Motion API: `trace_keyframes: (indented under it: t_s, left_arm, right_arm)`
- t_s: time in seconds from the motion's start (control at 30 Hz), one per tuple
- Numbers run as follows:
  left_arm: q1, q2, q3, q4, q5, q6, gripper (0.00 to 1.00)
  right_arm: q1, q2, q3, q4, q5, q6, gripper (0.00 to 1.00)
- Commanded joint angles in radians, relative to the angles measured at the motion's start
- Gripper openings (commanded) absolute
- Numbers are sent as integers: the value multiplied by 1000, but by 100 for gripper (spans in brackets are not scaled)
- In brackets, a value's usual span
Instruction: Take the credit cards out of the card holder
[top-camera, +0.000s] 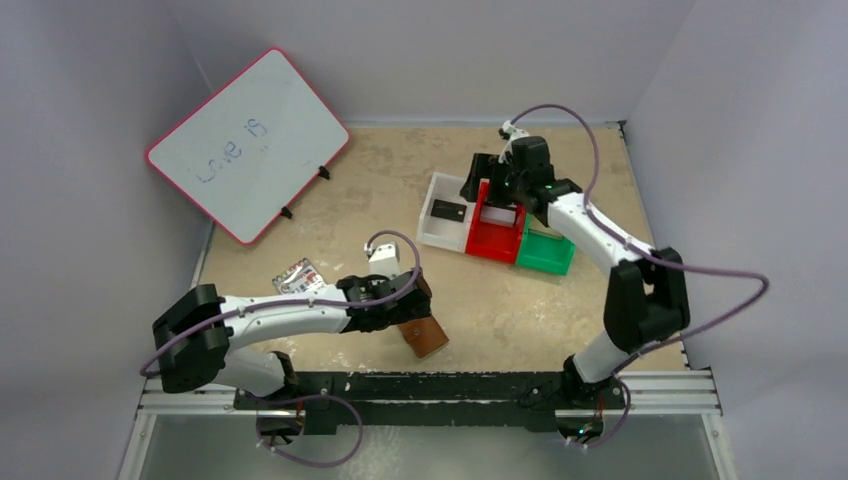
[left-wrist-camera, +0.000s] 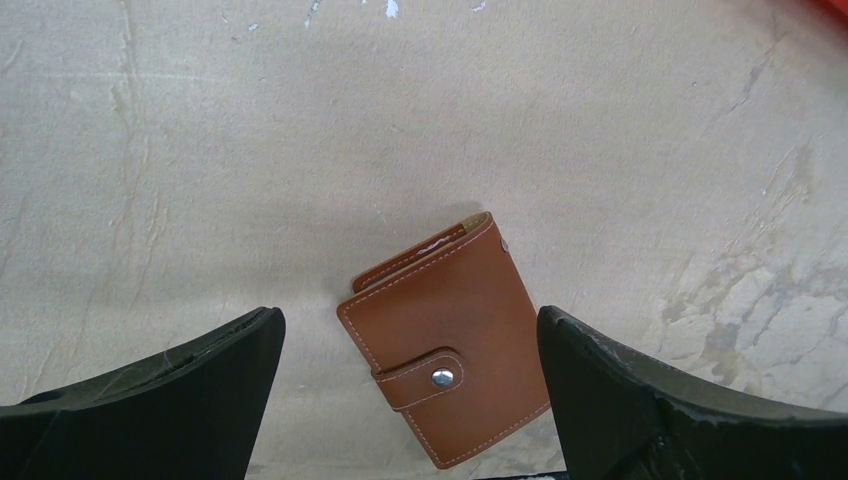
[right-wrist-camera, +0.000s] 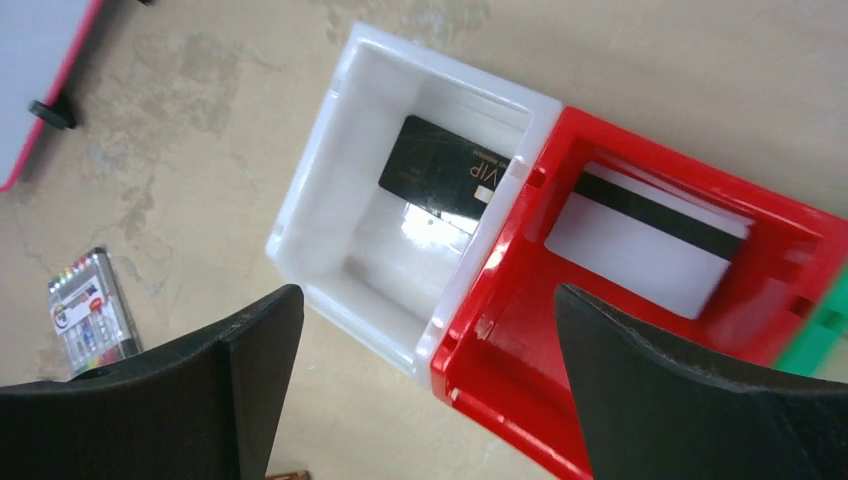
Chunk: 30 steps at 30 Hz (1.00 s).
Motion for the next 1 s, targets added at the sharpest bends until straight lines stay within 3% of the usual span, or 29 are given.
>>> trace_keyframes:
  t_s: [0.0, 0.17, 0.4, 0.6, 0.83, 0.97]
  left_arm:
    - [-3, -57, -29, 14, -50, -45, 95]
    - [-3, -67, -47, 26, -38, -64, 86]
    - [-6, -83, -137, 141, 63, -92, 75]
    - [-23, -95, -206, 279, 150, -20, 67]
    - [-87, -52, -190, 290, 106, -23, 67]
    - [-135, -7, -215, 283, 48, -52, 65]
  right_arm:
    - [3, -198, -77, 14, 54, -62, 95]
    - [37, -417, -365, 110, -97, 23, 85]
    - [202, -594, -622, 190, -147, 172, 73]
    - [252, -632, -808, 363, -207, 258, 69]
    - [316, -544, -856, 480, -247, 251, 64]
    - [359, -498, -903, 554, -193, 277, 60]
